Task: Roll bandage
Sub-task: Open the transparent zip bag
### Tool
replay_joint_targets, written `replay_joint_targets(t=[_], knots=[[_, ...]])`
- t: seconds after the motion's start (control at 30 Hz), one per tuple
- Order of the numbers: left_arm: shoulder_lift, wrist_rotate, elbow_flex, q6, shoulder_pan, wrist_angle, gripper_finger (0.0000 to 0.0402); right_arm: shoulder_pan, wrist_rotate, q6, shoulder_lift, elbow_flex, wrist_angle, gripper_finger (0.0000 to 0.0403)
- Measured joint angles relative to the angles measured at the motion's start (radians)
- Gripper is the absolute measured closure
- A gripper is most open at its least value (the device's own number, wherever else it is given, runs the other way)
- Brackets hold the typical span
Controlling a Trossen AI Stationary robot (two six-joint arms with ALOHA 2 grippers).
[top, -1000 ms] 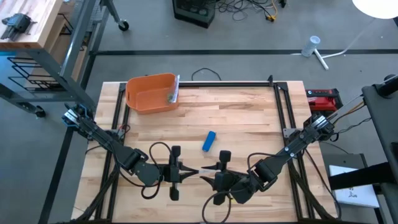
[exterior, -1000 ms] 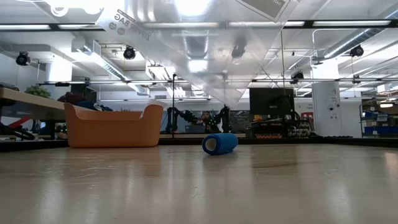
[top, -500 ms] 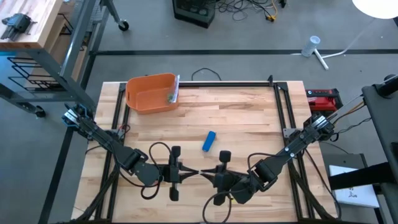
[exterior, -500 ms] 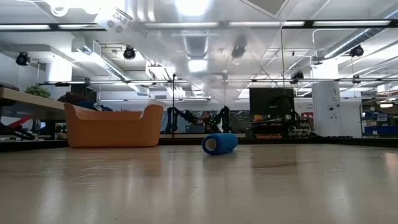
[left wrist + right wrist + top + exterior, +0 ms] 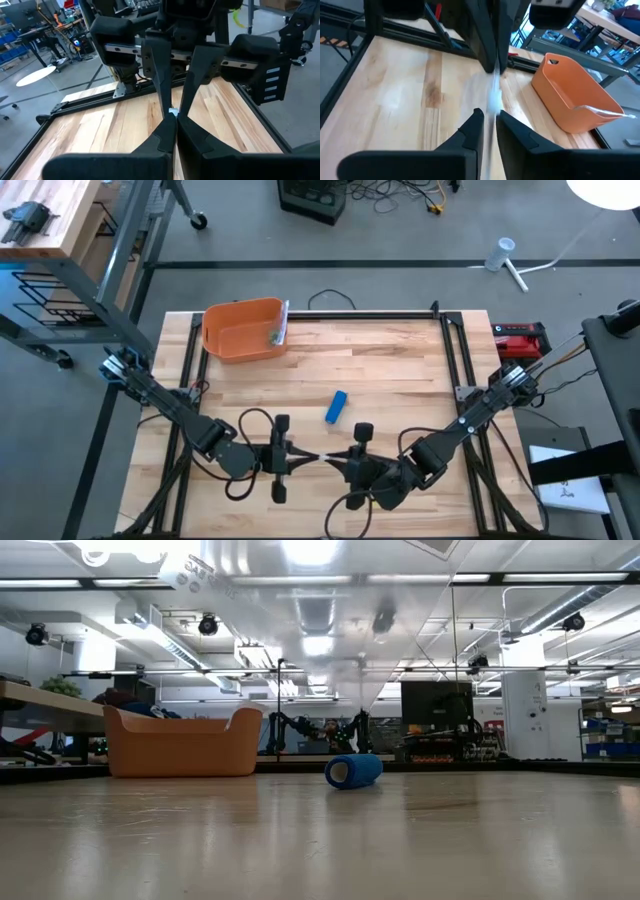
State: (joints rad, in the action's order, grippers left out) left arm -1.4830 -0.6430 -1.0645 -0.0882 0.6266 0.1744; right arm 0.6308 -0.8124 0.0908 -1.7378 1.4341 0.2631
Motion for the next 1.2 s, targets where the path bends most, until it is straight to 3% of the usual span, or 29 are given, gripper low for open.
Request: replay_joint_targets(t=[0.37, 0.7, 0.83, 1.2], knots=[[0.013, 0.0, 0.0, 0.0, 0.008, -0.01, 0.0401, 0.006, 0.002, 0.005, 0.002, 0.001, 0.018, 0.0382], [-0.011, 0.001, 0.0, 0.018, -0.003, -0.006, 0.0401, 0.019, -0.001, -0.038, 0.005, 0.001, -0.036, 0.0287], [-0.025, 0.0, 0.0, 0.0, -0.007, 0.021, 0.0401, 0.017, -0.002, -0.038, 0.005, 0.001, -0.044, 0.0267], [-0.033, 0.025, 0.0, -0.015, -0.007, 0.051, 0.0401, 0.017, -0.053, -0.038, 0.005, 0.001, -0.045, 0.0293]])
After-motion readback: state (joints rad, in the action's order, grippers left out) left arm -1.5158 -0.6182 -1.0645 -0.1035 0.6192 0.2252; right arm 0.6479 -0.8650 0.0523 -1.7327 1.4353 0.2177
